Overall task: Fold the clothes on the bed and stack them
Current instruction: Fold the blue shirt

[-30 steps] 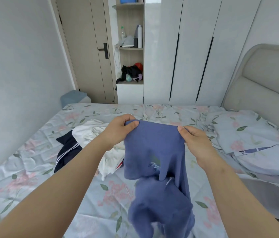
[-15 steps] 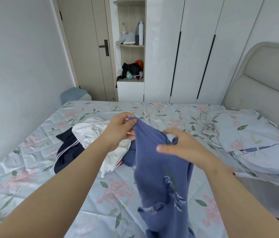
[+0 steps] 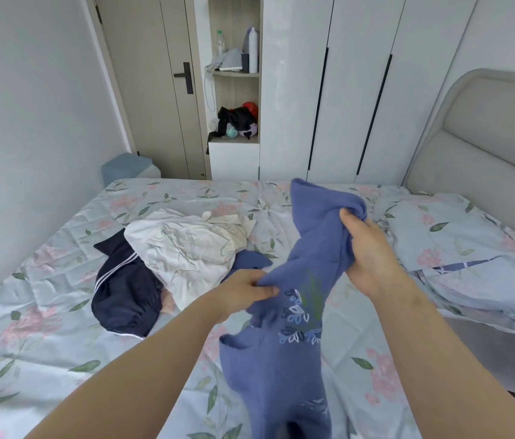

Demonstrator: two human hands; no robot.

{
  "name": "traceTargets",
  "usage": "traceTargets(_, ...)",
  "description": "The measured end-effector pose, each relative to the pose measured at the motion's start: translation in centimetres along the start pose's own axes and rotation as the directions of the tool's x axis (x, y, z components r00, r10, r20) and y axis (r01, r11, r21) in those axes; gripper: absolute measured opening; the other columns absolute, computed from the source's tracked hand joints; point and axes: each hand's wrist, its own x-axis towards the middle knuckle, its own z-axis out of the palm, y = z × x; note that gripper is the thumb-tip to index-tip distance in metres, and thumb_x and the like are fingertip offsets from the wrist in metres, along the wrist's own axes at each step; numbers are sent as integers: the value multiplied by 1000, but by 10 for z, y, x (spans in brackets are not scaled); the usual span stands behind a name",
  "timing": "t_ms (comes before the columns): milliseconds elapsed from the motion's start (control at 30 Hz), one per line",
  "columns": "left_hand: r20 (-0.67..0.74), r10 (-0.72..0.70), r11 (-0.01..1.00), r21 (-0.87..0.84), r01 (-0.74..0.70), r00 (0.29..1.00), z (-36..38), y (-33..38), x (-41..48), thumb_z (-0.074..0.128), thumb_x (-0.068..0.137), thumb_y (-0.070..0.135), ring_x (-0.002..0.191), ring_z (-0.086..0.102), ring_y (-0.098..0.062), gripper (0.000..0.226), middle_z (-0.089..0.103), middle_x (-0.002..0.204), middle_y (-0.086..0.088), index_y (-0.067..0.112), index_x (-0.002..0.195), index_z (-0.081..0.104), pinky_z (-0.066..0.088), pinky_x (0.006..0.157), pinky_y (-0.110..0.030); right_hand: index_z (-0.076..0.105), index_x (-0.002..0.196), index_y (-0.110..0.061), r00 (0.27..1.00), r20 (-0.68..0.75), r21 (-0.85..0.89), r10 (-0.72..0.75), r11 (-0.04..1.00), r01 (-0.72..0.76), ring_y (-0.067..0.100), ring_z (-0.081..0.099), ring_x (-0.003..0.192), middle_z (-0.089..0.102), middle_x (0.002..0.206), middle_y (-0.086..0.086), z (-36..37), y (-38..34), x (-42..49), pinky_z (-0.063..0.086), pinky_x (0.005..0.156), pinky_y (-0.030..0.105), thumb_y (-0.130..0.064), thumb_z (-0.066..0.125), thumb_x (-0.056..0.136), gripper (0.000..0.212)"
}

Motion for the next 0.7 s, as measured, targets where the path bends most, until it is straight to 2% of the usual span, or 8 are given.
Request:
traceTargets(100, -145, -26, 994, -106, 11, 989, -14, -4, 1, 56, 95, 18, 78, 46, -23, 16, 50, 85, -14, 8, 83, 51, 35, 65, -32, 54, 80, -22, 962, -254, -185, -102, 981, 55, 16, 52, 70, 55, 79, 0, -26, 4, 13, 42, 63, 27, -21, 51, 97, 17)
traceTargets(200, -250, 8, 986, -157, -49, 968, -31, 6, -5, 55, 95, 11, 64, 54, -23, 15, 60, 73, -12, 12, 80, 55, 42, 56, -28, 47, 83, -11, 903, -340, -546, -263, 837, 38, 21, 43, 74, 46, 73, 3, -49, 22, 22, 32, 60, 29, -13, 54, 92, 11)
traceTargets(233, -264, 47, 978, -182, -97, 963, -34, 13, -7, 54, 95, 6, 60, 58, -20, 14, 63, 71, -9, 12, 82, 57, 46, 54, -25, 49, 93, -12, 904, -327, -648, -277, 762, 0, 23, 47, 83, 53, 82, 3, -52, 30, 23, 37, 67, 31, -10, 55, 89, 8)
traceTargets(333, -206, 220, 971, -44, -234, 953, -35, 38, -9, 55, 91, -4, 61, 60, -2, 20, 64, 77, -3, 14, 84, 62, 48, 59, -16, 42, 133, -24, 957, -149, -836, -247, 548, 11, 28, 44, 122, 47, 133, 3, -42, 45, 22, 38, 102, 44, -12, 67, 78, 61)
traceTargets(400, -95, 281, 959, 56, -277, 955, -31, 52, -9, 58, 87, -7, 64, 58, 4, 24, 64, 77, 2, 15, 83, 63, 47, 63, -13, 34, 142, -29, 993, 104, -792, -63, 598, 121, 17, 39, 127, 41, 136, -6, -22, 46, 16, 36, 106, 36, -9, 72, 76, 79)
traceTargets(533, 43, 310, 947, 69, -313, 950, -27, 66, -9, 64, 81, -10, 69, 60, 1, 25, 66, 77, 5, 15, 83, 65, 47, 67, -14, 63, 111, -11, 864, 419, -732, 279, 666, 140, 9, 57, 93, 61, 104, 2, 3, 55, 6, 44, 80, 16, 0, 66, 82, 31)
traceTargets(600, 63, 288, 951, 101, -293, 956, -33, 61, -10, 74, 76, -2, 73, 58, -5, 25, 63, 81, 0, 18, 87, 63, 47, 70, -17, 66, 81, -13, 894, 394, -724, 213, 671, 159, 10, 55, 73, 62, 78, 2, 4, 56, 4, 42, 67, 15, -1, 63, 84, 13)
traceTargets(700, 71, 183, 939, 282, -196, 981, -43, 40, -10, 81, 67, 14, 73, 54, -8, 29, 60, 80, 0, 23, 86, 60, 45, 70, -23, 42, 64, -14, 956, 289, -690, 56, 704, 167, 11, 36, 57, 39, 61, -1, -2, 54, 7, 27, 48, 18, 0, 54, 86, 28)
